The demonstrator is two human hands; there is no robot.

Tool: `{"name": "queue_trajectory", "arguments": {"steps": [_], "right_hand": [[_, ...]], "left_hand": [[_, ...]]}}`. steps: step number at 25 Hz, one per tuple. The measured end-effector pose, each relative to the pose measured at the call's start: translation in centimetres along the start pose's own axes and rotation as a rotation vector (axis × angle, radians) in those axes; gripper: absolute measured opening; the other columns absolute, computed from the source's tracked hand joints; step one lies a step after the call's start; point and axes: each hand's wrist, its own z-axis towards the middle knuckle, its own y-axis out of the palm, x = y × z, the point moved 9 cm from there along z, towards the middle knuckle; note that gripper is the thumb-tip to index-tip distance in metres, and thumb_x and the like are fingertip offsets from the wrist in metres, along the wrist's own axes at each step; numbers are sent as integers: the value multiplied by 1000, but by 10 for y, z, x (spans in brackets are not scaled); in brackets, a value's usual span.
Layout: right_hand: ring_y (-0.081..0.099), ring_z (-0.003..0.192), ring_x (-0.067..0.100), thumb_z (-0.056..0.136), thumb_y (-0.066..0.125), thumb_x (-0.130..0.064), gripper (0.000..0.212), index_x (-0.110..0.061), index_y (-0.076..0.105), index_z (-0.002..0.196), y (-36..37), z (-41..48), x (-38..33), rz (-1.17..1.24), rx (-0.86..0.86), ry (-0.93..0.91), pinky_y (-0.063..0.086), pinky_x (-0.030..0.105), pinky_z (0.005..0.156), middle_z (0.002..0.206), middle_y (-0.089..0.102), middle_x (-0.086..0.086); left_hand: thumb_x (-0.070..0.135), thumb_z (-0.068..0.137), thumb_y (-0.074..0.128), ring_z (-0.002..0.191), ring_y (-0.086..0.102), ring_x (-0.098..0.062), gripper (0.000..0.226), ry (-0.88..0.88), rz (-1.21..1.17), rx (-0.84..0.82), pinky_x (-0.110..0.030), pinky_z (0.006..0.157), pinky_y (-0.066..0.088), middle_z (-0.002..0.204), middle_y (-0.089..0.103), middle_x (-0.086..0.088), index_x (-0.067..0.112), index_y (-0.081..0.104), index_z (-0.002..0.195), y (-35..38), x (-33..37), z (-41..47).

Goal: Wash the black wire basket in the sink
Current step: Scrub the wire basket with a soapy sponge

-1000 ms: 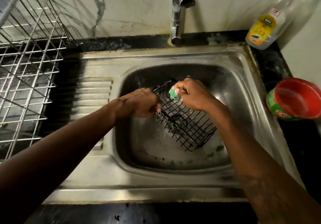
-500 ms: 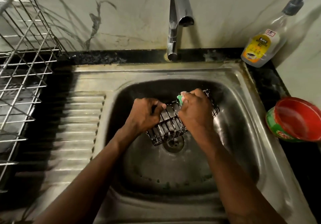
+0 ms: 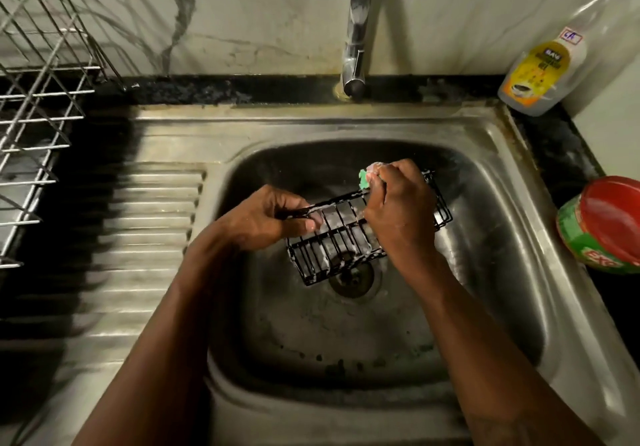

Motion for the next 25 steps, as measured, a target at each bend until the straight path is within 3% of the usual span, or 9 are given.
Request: {"name": "queue_trajectory", "arguments": {"steps": [4,7,9,11,14,16,18,22,25], "right_hand": [[61,68,28,88,60,0,11,-5,70,89,1,1,3,-13,15,5,53,37,55,90,62,11],[61,74,30,85,57,-3,13,-5,70,89,-10,3,11,-10,30,38,53,38,62,92,62,12],[60,73,31,82,59,-8,13,-9,71,86,-11,-1,5,-91,7,48,48,35,62,86,64,11],[60,70,31,82,60,-8,13,-11,73,83,4,-10,-28,-82,-68,-12,46,34,61,78,65,9],[59,71,29,83,67,-9,8,-9,75,83,33,-26,-91,36,-199,-195,47,35,60,77,65,9],[57,70,29,79,71,-5,5,-10,73,80,34,-24,-92,32,-232,-249,39,31,57,77,61,8],[59,73,27,78,69,3,18,-12,75,83,21,-14,-50,-70,-211,-154,37,27,60,80,62,8],[69,92,26,91,64,-3,21,-15,78,101,-29,4,60,-163,-73,293,57,35,80,100,74,9],[69,78,27,83,69,3,19,-12,79,90,-9,-3,-1,-111,-116,88,57,32,71,88,75,10]], "left_hand": [[-1,90,73,79,66,7,23,-23,-33,-34,-8,68,48,97,78,-5,-3,75,113,-1,-1,-4],[21,87,82,68,61,-10,9,-42,-50,17,-31,65,50,76,73,1,16,82,94,-6,-7,-6],[44,78,86,63,59,-19,22,-77,0,151,-47,63,54,67,71,-5,23,80,78,-15,-11,-2],[49,74,84,64,59,-18,29,-105,32,201,-41,62,55,70,73,-11,21,80,78,-18,-16,3],[11,83,81,61,58,-3,6,-68,168,195,-23,54,52,67,71,-3,10,79,78,-14,-8,7],[9,84,81,58,58,0,8,-49,209,219,-22,53,51,67,73,-3,13,80,78,-15,-5,6],[23,85,83,59,57,-2,9,-49,149,224,-22,54,49,67,74,1,18,82,78,-14,-3,4],[37,83,84,61,56,-8,11,-68,97,233,-50,62,57,61,69,11,31,81,74,-14,-7,6],[46,76,84,67,61,-7,16,-62,83,207,-55,74,59,69,75,7,30,83,77,-11,-9,7]]}}
